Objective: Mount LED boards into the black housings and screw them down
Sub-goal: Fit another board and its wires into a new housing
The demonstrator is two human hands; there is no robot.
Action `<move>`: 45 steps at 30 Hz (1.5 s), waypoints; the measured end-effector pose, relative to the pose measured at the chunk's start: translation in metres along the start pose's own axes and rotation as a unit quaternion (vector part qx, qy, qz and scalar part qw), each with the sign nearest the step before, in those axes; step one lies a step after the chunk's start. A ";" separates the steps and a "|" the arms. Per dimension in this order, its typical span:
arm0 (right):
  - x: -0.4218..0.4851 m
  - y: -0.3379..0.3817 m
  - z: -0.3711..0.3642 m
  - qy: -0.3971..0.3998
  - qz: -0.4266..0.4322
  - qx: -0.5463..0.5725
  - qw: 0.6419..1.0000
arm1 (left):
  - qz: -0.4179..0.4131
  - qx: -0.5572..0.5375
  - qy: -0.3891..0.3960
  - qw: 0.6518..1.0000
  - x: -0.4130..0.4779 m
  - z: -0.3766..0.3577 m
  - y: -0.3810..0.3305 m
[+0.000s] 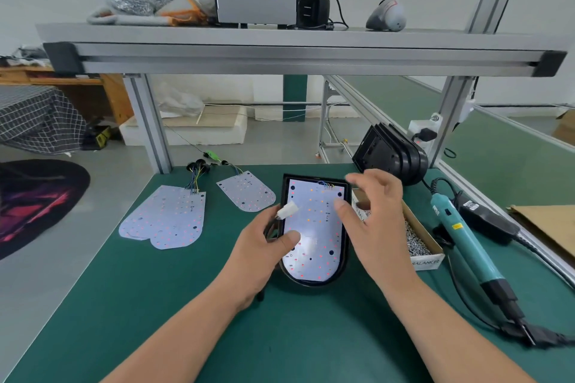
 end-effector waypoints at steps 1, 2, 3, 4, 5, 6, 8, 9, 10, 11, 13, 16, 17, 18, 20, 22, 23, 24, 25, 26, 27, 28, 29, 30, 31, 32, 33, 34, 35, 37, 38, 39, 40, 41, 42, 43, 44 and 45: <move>0.000 0.001 -0.002 0.013 0.013 -0.018 1.000 | 0.003 -0.002 0.001 1.000 0.000 0.000 0.000; -0.001 0.001 -0.004 0.030 0.021 -0.038 0.999 | 0.004 -0.004 0.004 1.000 0.000 0.000 -0.001; -0.002 0.001 -0.007 0.044 0.028 -0.057 0.997 | 0.001 -0.005 0.006 1.000 0.000 0.000 -0.001; -0.002 0.002 -0.009 0.054 0.037 -0.074 0.995 | -0.003 -0.003 0.007 1.000 0.000 0.000 -0.002; -0.003 0.003 -0.010 0.059 0.047 -0.090 0.993 | -0.007 -0.002 0.008 1.000 -0.001 -0.001 -0.003; -0.003 0.005 -0.011 0.063 0.056 -0.100 0.991 | -0.011 0.001 0.010 1.000 -0.001 -0.001 -0.004; -0.001 0.003 -0.012 0.071 0.052 -0.097 0.991 | -0.016 0.004 0.014 1.000 -0.002 -0.002 -0.005; 0.000 0.001 -0.012 0.077 0.041 -0.087 0.992 | -0.022 0.007 0.019 1.000 -0.003 -0.003 -0.007; 0.000 -0.001 -0.012 0.083 0.029 -0.077 0.993 | -0.031 0.011 0.027 0.999 -0.004 -0.004 -0.009; 0.001 -0.002 -0.012 0.087 0.021 -0.069 0.994 | -0.043 0.018 0.034 0.998 -0.005 -0.005 -0.012; 0.000 0.002 -0.013 0.089 0.026 -0.059 0.994 | -0.062 0.035 0.038 0.997 -0.006 -0.006 -0.016; -0.003 0.015 -0.015 0.067 0.079 -0.092 0.990 | -0.077 0.038 0.033 0.996 -0.006 -0.007 -0.018; -0.003 0.019 -0.014 0.059 0.099 -0.113 0.987 | -0.080 0.037 0.029 0.996 -0.006 -0.008 -0.019; -0.004 0.024 -0.014 0.059 0.118 -0.131 0.983 | -0.082 0.035 0.026 0.996 -0.007 -0.009 -0.020; -0.007 0.031 -0.018 0.074 0.151 -0.152 0.974 | -0.092 0.040 0.031 0.994 -0.008 -0.011 -0.021; -0.009 0.034 -0.022 0.087 0.167 -0.161 0.969 | -0.103 0.056 0.042 0.992 -0.008 -0.013 -0.021; -0.010 0.034 -0.022 0.088 0.165 -0.158 0.970 | -0.109 0.063 0.044 0.991 -0.008 -0.013 -0.020; -0.009 0.034 -0.021 0.084 0.163 -0.149 0.972 | -0.114 0.071 0.045 0.990 -0.008 -0.013 -0.020; -0.007 0.035 -0.019 0.078 0.170 -0.141 0.972 | -0.115 0.075 0.048 0.989 -0.009 -0.014 -0.021; -0.006 0.037 -0.017 0.073 0.184 -0.141 0.970 | -0.112 0.077 0.051 0.989 -0.009 -0.015 -0.020; -0.006 0.038 -0.017 0.076 0.198 -0.147 0.966 | -0.106 0.074 0.054 0.990 -0.010 -0.017 -0.019; -0.007 0.039 -0.018 0.086 0.206 -0.153 0.963 | -0.101 0.071 0.056 0.991 -0.010 -0.017 -0.018; -0.009 0.039 -0.019 0.096 0.211 -0.156 0.960 | -0.096 0.069 0.054 0.992 -0.010 -0.017 -0.016; -0.011 0.040 -0.021 0.102 0.214 -0.156 0.959 | -0.090 0.069 0.049 0.992 -0.009 -0.016 -0.015; -0.011 0.041 -0.021 0.104 0.213 -0.151 0.960 | -0.085 0.070 0.044 0.993 -0.009 -0.015 -0.014; -0.011 0.041 -0.021 0.104 0.206 -0.141 0.963 | -0.083 0.072 0.042 0.993 -0.010 -0.015 -0.014; -0.009 0.041 -0.020 0.102 0.194 -0.127 0.967 | -0.084 0.075 0.042 0.993 -0.010 -0.015 -0.015; -0.007 0.039 -0.019 0.099 0.175 -0.107 0.974 | -0.085 0.078 0.043 0.992 -0.011 -0.015 -0.015; -0.004 0.037 -0.017 0.097 0.148 -0.083 0.981 | -0.088 0.081 0.046 0.992 -0.012 -0.016 -0.016; 0.001 0.028 -0.012 0.099 0.081 -0.038 0.991 | -0.102 0.092 0.054 0.989 -0.013 -0.019 -0.016; 0.003 0.024 -0.011 0.102 0.046 -0.023 0.993 | -0.107 0.101 0.055 0.988 -0.014 -0.019 -0.016; 0.005 0.020 -0.009 0.108 0.016 -0.016 0.994 | -0.108 0.108 0.053 0.987 -0.014 -0.019 -0.017; 0.007 0.017 -0.008 0.116 -0.007 -0.015 0.993 | -0.109 0.111 0.051 0.987 -0.014 -0.019 -0.016; 0.008 0.015 -0.007 0.128 -0.025 -0.019 0.991 | -0.109 0.113 0.049 0.986 -0.013 -0.018 -0.016; 0.009 0.012 -0.006 0.138 -0.037 -0.026 0.989 | -0.111 0.113 0.047 0.986 -0.013 -0.017 -0.016; 0.011 0.010 -0.005 0.144 -0.047 -0.034 0.988 | -0.111 0.113 0.047 0.986 -0.013 -0.017 -0.017; 0.012 0.008 -0.003 0.147 -0.056 -0.038 0.987 | -0.110 0.112 0.047 0.986 -0.013 -0.017 -0.016; 0.014 0.007 -0.002 0.148 -0.064 -0.038 0.986 | -0.109 0.112 0.048 0.987 -0.013 -0.018 -0.016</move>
Point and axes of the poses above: each hand's wrist, its own x-axis towards the middle knuckle, its own z-axis out of the back of the hand, y = z × x, the point moved 8 cm from there along x, towards the middle knuckle, and after that the axes turned 11 degrees about -y, right-handed, at the moved point
